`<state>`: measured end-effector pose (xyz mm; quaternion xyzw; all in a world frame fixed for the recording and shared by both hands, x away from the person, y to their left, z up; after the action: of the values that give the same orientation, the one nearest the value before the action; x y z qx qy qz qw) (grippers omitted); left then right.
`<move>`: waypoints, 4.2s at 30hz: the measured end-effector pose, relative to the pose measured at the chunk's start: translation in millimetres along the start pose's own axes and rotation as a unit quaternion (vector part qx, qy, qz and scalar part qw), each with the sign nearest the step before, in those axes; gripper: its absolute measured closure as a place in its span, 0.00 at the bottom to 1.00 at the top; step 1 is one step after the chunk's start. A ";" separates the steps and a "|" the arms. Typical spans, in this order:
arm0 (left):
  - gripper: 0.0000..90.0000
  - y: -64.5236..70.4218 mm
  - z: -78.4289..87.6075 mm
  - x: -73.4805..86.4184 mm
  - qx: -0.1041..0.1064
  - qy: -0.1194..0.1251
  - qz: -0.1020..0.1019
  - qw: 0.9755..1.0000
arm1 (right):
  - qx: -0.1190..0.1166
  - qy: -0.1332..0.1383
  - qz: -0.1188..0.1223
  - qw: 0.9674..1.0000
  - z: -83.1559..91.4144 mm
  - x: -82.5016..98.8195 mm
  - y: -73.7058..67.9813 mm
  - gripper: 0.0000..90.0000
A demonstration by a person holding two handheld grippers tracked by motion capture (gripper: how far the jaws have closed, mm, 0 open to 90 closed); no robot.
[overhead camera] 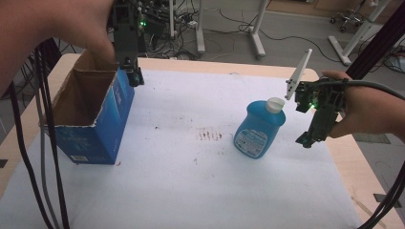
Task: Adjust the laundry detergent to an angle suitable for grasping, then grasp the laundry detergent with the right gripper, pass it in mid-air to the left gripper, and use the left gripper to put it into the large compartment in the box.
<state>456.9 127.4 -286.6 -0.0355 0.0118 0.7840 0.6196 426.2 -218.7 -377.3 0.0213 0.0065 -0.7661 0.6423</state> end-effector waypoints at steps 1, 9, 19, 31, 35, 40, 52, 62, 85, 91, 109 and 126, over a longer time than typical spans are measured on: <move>0.02 0.6 0.2 -0.4 -0.001 -0.001 -0.001 1.000 | 0.000 0.000 -0.001 1.000 0.2 -0.3 -0.3 0.01; 0.02 4.7 1.9 -2.8 -0.007 -0.001 -0.003 1.000 | 0.003 0.009 -0.001 1.000 1.4 -2.3 -1.8 0.01; 0.02 5.1 4.2 4.0 -0.009 -0.003 0.003 1.000 | 0.005 0.010 -0.006 1.000 4.4 -1.2 -2.9 0.01; 0.02 5.4 3.6 4.5 -0.010 -0.007 0.004 1.000 | 0.009 0.012 -0.007 1.000 5.5 -0.2 -3.9 0.01; 0.02 5.6 3.9 3.6 -0.012 -0.004 0.005 1.000 | 0.008 0.021 -0.010 1.000 5.4 -0.7 -6.0 0.01; 0.02 5.8 3.4 4.1 -0.011 -0.006 0.006 1.000 | 0.001 0.038 -0.020 0.999 3.5 3.5 -7.8 0.01; 0.02 7.4 1.4 3.3 -0.008 -0.007 0.002 1.000 | -0.007 0.140 -0.079 0.987 -3.8 9.0 -16.3 0.01; 0.02 8.5 1.1 2.4 -0.007 -0.001 0.001 1.000 | 0.011 0.207 -0.113 0.972 -19.0 6.5 -22.7 0.01; 0.02 10.7 1.9 5.7 -0.009 0.001 -0.003 1.000 | 0.053 0.340 -0.191 0.919 -55.3 -5.5 -11.6 0.01; 0.02 10.3 2.1 7.3 -0.009 0.001 0.000 1.000 | 0.054 0.366 -0.206 0.906 -63.0 -10.8 -7.4 0.01; 0.02 6.8 2.2 12.6 -0.009 -0.002 0.003 1.000 | 0.064 0.405 -0.232 0.882 -85.9 -24.6 1.0 0.01; 0.02 4.5 -0.5 15.7 -0.011 -0.011 0.008 1.000 | 0.070 0.442 -0.237 0.862 -89.6 -38.1 4.1 0.01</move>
<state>449.0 141.5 -288.3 -0.0337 -0.0029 0.7892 0.6133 439.0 -178.6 -465.1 0.4003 0.2413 -0.8039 0.3679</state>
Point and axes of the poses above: each handheld gripper's, and its own axes: z roughly backward along the jaws, x roughly out of its underside, y roughly to its right, the point moved 9 cm from there along -z, roughly forward along the jaws, and after that the axes turned 5 degrees about z, right-handed, at the moved point
